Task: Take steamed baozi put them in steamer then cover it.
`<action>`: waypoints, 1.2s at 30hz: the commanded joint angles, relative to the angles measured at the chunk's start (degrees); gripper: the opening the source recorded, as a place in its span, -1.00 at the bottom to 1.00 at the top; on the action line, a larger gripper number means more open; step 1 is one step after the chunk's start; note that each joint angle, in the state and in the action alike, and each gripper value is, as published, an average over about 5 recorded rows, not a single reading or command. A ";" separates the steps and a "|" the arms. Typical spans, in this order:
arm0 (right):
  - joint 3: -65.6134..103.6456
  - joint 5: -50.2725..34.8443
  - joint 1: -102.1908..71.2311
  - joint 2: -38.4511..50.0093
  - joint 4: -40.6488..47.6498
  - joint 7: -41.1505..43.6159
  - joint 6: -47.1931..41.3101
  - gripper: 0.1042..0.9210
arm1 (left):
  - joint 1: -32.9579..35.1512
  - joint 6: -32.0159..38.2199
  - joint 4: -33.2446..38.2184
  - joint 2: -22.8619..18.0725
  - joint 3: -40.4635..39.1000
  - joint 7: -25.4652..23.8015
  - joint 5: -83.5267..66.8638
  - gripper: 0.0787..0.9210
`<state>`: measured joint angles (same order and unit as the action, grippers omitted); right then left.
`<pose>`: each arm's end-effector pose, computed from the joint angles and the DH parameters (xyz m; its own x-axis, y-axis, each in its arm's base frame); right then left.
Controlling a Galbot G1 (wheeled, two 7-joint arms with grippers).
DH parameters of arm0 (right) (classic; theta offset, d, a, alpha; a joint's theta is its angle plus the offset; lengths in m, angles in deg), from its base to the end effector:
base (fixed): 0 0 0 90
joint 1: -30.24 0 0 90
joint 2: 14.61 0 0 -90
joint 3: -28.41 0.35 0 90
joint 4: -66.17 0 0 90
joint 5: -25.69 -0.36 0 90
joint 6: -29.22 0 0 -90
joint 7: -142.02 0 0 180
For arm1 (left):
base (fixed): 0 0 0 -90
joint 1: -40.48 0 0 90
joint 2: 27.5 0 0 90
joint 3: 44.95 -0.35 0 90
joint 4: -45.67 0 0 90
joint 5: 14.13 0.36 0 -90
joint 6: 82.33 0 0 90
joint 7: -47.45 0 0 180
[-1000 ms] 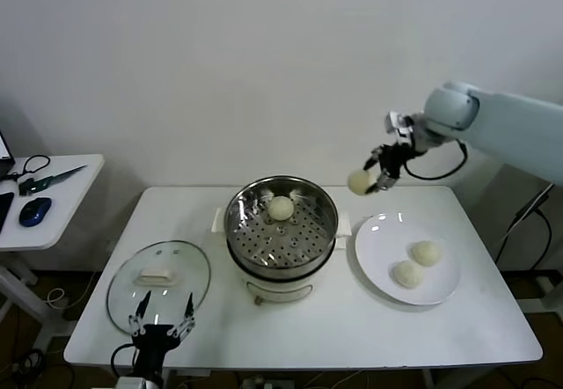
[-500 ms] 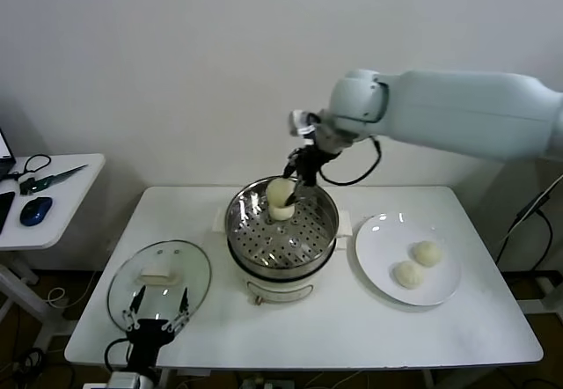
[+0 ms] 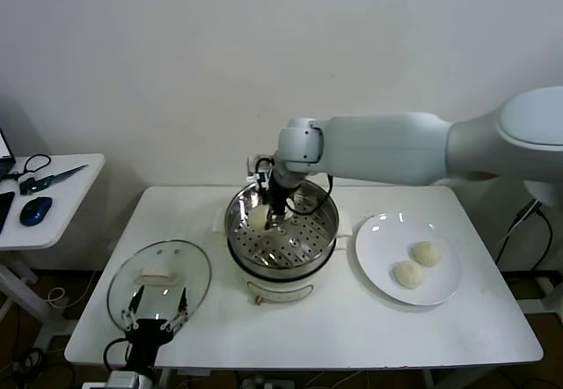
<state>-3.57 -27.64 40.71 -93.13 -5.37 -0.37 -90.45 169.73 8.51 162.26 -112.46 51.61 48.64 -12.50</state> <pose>0.5367 0.1915 -0.0847 -0.2034 -0.2623 0.9433 -0.9600 -0.1357 -0.2447 0.1307 0.0532 -0.3455 -0.9780 -0.0806 0.1922 -0.0474 0.9841 0.1714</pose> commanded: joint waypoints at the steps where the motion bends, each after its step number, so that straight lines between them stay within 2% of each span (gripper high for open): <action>1: 0.62 1.54 -5.59 -3.60 4.80 -1.73 -1.11 0.32 | 0.04 -0.05 -0.02 -0.07 0.03 -0.01 0.06 0.77; 5: 0.97 2.42 -6.72 -4.15 5.78 -2.11 -1.34 0.35 | 0.17 -0.04 0.16 -0.17 0.16 0.00 0.09 0.77; 12: 2.34 3.26 -4.78 -2.47 3.93 -0.75 -0.60 0.70 | 0.55 0.07 0.49 -0.25 0.22 0.05 0.12 0.77; 16: 1.07 3.69 2.25 1.88 0.22 3.98 2.32 0.76 | 0.73 0.00 0.92 -0.24 0.24 0.00 0.16 0.77; 25: -13.60 5.58 21.62 24.41 -9.10 23.95 15.14 0.76 | 0.69 -0.47 2.08 -0.47 0.26 -0.25 0.19 0.77; 30: -18.61 13.33 21.80 36.95 -13.60 25.18 16.59 0.76 | 0.67 -0.78 2.23 -0.59 0.41 -0.39 0.11 0.77; 36: -14.52 23.25 10.69 43.86 -10.15 23.57 16.50 0.76 | 1.35 -0.66 2.51 -0.83 0.28 -0.52 0.25 0.77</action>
<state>-15.61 -13.66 53.74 -62.88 -13.59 18.74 -77.26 171.02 7.97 164.71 -113.33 51.97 48.14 -12.24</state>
